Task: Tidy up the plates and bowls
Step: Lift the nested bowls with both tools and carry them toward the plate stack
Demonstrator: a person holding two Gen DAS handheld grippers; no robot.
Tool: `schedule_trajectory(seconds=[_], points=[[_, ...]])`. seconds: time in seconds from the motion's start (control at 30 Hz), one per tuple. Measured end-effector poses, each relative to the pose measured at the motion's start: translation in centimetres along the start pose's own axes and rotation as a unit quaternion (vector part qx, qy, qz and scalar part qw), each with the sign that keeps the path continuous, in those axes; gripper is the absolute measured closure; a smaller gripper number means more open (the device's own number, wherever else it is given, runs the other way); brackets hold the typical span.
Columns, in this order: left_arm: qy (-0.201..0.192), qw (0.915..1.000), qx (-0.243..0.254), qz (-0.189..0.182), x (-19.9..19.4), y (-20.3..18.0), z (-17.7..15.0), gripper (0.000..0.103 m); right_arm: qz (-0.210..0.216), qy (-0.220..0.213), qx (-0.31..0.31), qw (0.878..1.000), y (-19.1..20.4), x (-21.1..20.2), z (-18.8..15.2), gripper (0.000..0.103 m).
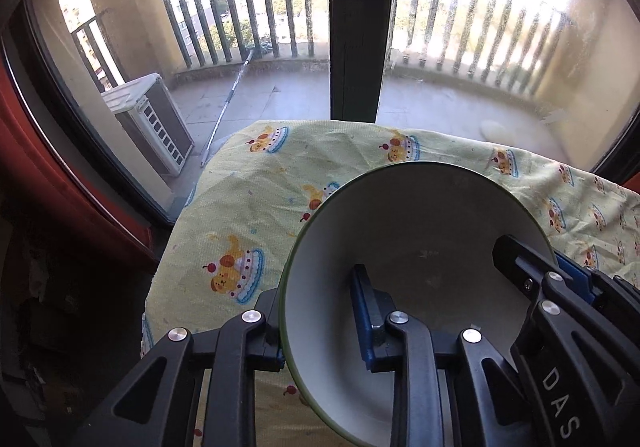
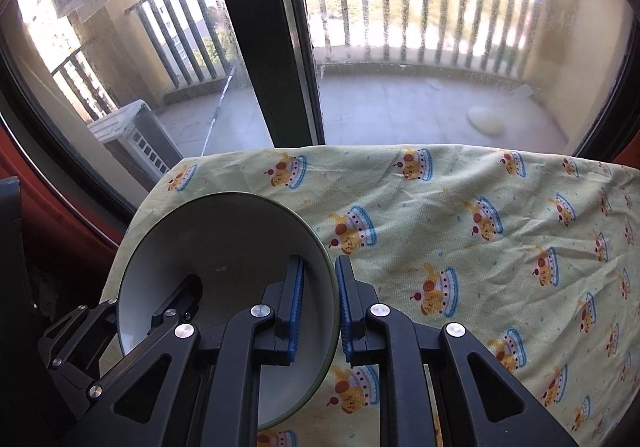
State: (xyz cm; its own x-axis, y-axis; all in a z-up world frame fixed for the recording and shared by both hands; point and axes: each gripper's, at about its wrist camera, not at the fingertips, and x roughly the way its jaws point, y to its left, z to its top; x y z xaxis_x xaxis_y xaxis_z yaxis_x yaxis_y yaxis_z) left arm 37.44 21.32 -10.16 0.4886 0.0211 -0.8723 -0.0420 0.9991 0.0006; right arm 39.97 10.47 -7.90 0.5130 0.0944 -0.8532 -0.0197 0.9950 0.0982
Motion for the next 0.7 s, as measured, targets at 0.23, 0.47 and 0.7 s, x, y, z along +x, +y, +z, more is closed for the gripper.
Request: schedule_trajectory(seconds=[0.23, 0.47, 0.7], points=[[0.011, 0.9997, 0.012, -0.018, -1.3, -2.3, -1.7, 0.078, -0.02, 0.008, 0.009, 1.0, -2.4, -2.1, -1.8, 0.084], [0.013, 0.999, 0.026, -0.033, -3.7, -4.8, -2.9, 0.078, -0.035, 0.011, 0.035, 0.999, -4.8, -4.7, -3.3, 0.084], [-0.009, 0.9985, 0.038, -0.038, -7.9, -7.0, -3.5, 0.078, -0.039, -0.007, 0.043, 0.998, -6.8, -9.1, -4.0, 0.084]])
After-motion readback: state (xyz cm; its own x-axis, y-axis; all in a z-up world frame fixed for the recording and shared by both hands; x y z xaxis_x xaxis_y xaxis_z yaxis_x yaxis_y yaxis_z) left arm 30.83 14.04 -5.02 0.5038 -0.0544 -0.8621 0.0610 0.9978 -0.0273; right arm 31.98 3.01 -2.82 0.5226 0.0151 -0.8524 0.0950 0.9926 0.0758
